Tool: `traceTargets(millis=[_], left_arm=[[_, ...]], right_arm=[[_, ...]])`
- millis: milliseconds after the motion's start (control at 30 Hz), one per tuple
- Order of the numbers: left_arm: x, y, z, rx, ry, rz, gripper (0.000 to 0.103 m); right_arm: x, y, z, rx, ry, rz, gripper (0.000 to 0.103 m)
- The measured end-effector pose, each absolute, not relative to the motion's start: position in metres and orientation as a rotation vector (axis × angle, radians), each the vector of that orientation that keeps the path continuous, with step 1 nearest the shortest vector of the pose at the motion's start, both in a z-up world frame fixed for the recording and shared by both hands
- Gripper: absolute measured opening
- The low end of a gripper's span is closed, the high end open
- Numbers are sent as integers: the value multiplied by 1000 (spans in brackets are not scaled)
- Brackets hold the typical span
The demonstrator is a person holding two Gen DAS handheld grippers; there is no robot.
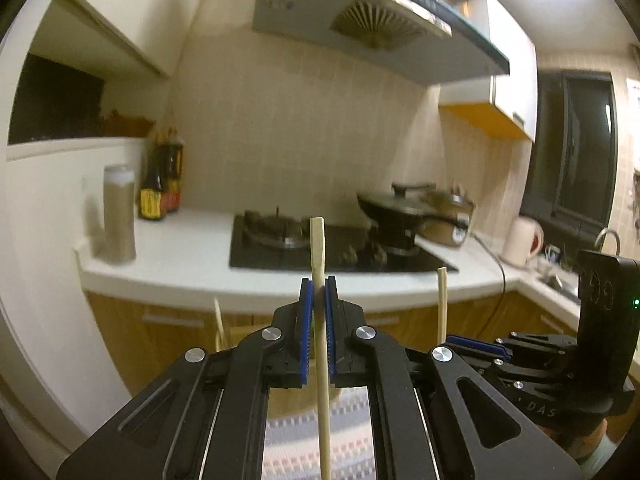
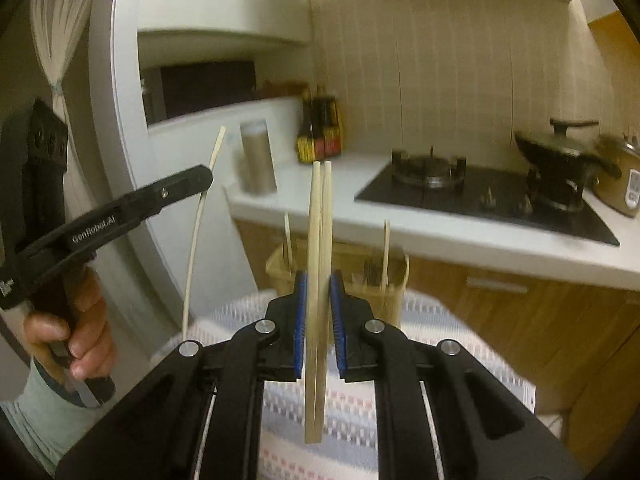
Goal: Organize utensils
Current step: 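Lift the chopsticks with both tools and carry them over the basket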
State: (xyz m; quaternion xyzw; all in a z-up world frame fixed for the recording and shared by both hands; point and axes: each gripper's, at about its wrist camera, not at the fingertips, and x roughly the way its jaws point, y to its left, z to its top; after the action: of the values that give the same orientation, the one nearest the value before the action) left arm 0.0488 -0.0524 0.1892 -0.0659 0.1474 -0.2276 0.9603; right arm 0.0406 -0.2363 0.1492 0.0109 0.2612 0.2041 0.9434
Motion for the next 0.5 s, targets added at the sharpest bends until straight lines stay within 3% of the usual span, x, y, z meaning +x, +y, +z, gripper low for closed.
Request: traceTargets(millis=[500], left_arm=[[133, -22, 195, -247, 138, -433, 4]], right_arm=[[129, -248, 179, 107, 366, 270, 10]])
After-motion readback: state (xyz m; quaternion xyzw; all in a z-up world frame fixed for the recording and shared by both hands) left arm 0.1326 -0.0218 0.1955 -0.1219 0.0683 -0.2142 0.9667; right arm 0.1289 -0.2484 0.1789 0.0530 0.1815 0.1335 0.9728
